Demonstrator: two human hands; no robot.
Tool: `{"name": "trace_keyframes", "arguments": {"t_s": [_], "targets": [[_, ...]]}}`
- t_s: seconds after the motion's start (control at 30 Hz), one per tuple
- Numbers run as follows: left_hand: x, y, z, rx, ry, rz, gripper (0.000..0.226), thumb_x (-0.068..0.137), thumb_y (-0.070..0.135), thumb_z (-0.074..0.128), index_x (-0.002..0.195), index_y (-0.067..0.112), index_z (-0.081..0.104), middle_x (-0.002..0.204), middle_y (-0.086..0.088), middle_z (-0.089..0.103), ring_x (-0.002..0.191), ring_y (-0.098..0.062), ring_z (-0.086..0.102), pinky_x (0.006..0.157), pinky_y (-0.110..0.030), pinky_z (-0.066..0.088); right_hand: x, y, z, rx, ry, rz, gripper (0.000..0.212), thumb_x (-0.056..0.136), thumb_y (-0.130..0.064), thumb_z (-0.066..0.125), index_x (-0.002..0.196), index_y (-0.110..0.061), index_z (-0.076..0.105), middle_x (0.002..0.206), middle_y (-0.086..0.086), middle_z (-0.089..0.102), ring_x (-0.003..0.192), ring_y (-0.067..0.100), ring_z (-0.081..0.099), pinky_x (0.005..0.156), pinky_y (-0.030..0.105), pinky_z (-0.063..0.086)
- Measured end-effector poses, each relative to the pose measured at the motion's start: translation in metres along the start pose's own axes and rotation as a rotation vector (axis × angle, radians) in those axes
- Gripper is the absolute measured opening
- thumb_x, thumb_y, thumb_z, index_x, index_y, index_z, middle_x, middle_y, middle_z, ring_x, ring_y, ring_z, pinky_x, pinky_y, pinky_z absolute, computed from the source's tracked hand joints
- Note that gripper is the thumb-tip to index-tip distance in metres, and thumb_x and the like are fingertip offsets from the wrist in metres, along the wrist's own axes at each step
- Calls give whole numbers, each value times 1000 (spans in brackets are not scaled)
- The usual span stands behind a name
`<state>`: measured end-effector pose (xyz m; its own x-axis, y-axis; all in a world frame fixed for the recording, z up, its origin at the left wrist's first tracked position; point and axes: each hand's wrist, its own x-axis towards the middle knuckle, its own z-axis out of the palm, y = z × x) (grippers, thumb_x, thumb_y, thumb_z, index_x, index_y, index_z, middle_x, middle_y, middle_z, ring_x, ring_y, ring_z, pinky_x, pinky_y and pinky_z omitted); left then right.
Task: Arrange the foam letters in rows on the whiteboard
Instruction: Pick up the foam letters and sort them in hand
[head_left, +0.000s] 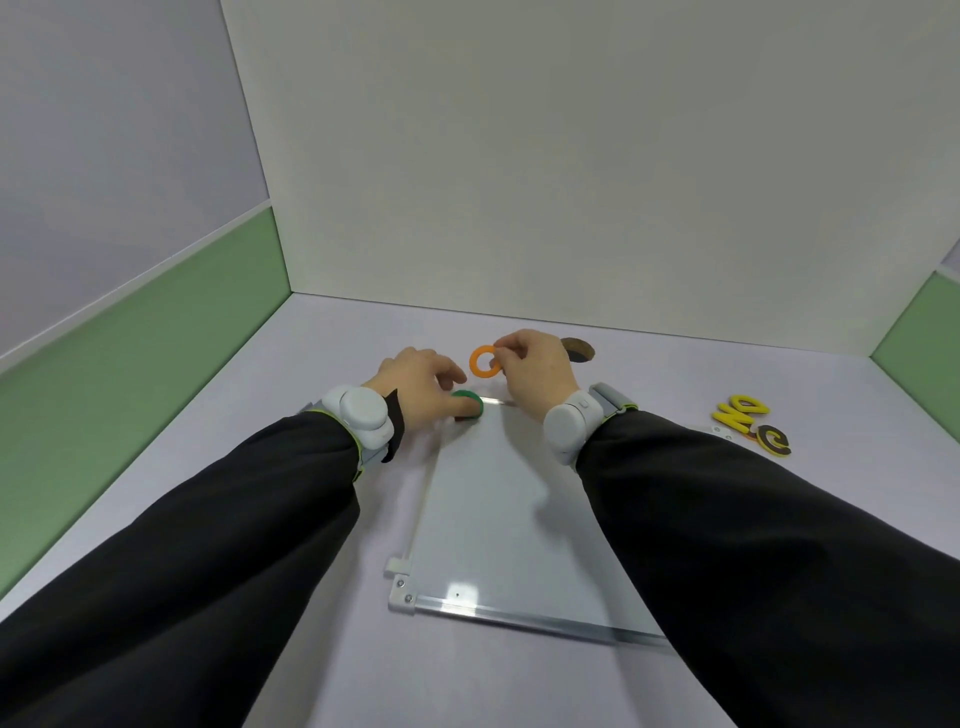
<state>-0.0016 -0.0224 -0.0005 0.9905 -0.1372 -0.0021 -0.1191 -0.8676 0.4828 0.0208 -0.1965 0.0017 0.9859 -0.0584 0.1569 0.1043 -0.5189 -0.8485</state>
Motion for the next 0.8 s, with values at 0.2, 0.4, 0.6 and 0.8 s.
{"name": "trace_keyframes", "arguments": {"t_s": [0.2,0.4,0.6,0.8], "targets": [[-3,1,0,26,4,85,33,78,48,73,102,25,69,97,8,58,86,-12,57,76,-28,47,-5,0,-7,35,-24,28,23,92,-9,54,109,-10,70,99,6,72,95,22,68,92,38,54],[-11,3,-4,-65,99,86,18,81,29,73,94,23,64,93,8,63,82,-15,59,69,-25,46,-17,1,-18,61,-33,55,23,89,-7,52,104,-11,69,93,6,72,83,26,69,82,37,57],[-19,8,-15,-439,151,-1,14,86,22,74,91,11,68,77,-3,72,65,-11,63,68,-27,52,-33,-4,-31,108,-86,64,21,90,-7,53,105,-10,68,86,8,72,60,17,67,61,23,50],[-34,27,-17,-638,80,26,13,92,19,69,93,7,67,74,-11,75,62,-13,68,61,-22,54,-51,-17,-42,97,-276,45,30,84,-6,50,100,-14,74,73,1,68,59,15,57,58,24,46]]}}
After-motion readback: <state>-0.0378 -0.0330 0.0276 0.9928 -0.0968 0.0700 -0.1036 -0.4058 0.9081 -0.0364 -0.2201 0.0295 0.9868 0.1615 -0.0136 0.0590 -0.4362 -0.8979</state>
